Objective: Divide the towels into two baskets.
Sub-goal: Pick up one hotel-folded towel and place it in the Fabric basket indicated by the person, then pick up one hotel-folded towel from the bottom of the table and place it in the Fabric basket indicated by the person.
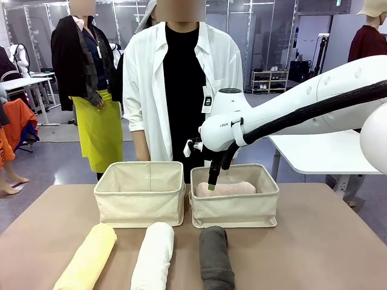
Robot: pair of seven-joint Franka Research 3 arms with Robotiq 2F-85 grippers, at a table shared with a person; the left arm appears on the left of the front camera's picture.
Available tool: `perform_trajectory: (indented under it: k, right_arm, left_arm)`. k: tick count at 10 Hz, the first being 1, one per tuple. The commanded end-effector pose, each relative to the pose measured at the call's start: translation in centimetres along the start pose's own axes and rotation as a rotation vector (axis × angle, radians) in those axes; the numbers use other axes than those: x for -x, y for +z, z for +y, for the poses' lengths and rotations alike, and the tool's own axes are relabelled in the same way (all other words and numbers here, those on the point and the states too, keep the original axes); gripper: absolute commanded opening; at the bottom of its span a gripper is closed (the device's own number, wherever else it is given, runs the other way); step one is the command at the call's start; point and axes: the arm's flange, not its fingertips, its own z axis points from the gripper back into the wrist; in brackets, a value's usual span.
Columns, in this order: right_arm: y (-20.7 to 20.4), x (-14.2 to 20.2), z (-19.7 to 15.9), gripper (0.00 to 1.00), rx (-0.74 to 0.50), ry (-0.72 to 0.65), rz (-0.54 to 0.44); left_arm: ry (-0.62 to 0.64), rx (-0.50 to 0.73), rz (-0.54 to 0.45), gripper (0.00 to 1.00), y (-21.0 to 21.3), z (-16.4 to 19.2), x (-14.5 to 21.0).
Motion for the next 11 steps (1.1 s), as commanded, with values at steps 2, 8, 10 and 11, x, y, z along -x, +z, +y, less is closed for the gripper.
perform_trajectory:
  k: [2,8,10,11]
  right_arm:
    - [-0.3,0.15,-0.11,1.0,-0.003,-0.006,-0.001]
    - [-0.3,0.15,-0.11,1.0,-0.003,-0.006,-0.001]
    - [-0.3,0.15,-0.11,1.0,-0.003,-0.006,-0.001]
    - [-0.3,0.15,-0.11,1.0,-0.003,-0.006,-0.001]
  left_arm:
    - [-0.002,0.008,-0.006,1.0,0.3,-0.15,-0.02]
    - [-0.002,0.008,-0.006,1.0,0.3,-0.15,-0.02]
    - [-0.002,0.008,-0.006,1.0,0.3,-0.15,-0.02]
    - [-0.002,0.008,-0.006,1.0,0.3,-0.15,-0.02]
